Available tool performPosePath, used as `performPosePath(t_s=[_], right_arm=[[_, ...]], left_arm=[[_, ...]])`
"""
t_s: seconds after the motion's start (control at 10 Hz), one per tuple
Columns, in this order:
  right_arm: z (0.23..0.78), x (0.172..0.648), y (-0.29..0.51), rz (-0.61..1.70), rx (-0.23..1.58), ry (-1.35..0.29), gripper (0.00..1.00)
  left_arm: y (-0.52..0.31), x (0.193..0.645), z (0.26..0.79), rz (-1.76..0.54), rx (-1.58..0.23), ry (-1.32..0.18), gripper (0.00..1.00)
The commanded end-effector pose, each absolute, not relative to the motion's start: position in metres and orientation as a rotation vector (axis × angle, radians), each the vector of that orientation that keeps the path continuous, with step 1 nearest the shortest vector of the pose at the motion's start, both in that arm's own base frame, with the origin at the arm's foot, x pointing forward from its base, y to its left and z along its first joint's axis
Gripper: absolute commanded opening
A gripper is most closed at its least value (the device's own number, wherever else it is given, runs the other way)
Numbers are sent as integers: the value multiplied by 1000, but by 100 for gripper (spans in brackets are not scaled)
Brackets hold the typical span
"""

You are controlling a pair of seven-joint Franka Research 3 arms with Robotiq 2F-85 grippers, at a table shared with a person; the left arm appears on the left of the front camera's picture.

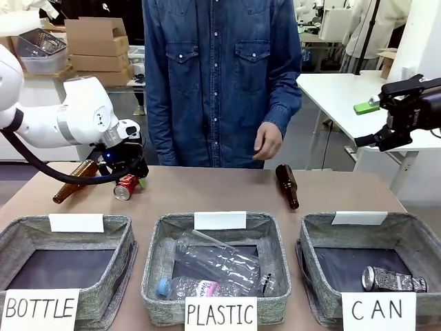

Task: Sort the can waste into the basket.
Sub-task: Pick up the can waste from the table and place it in the right Fabric basket.

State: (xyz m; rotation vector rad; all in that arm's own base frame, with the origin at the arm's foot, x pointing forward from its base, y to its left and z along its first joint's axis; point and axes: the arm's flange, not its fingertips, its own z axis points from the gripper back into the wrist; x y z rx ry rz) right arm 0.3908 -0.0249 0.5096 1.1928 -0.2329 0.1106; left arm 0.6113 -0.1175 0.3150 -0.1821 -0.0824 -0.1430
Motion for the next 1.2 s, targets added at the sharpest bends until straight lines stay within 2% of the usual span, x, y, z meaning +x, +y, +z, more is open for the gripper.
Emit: performPosePath(t_s=[0.0, 0.1, 0.2, 0.5, 0.6, 0.8, 1.1], right_arm=[[512, 392, -29, 134, 1194, -238, 100], [512, 392, -29, 134, 1194, -238, 100], [512, 392, -29, 134, 1194, -238, 100], [512, 392, -29, 134, 1194, -238, 100], [512, 392, -29, 134, 1194, -238, 100], [512, 392, -29, 134, 1194, -238, 100], [512, 392, -29, 134, 1194, -238, 100]], left_arm=[[-120, 614, 311, -140, -159, -84, 0], [-120, 613, 311, -142, -155, -82, 35], [-120, 613, 310, -145, -156, -81, 0], [-119, 611, 312, -139, -164, -95, 0], [-117, 610, 316, -135, -180, -103, 42], [-104, 598, 346, -152, -225, -159, 42], [-63, 531, 439, -328, -427, -234, 42]])
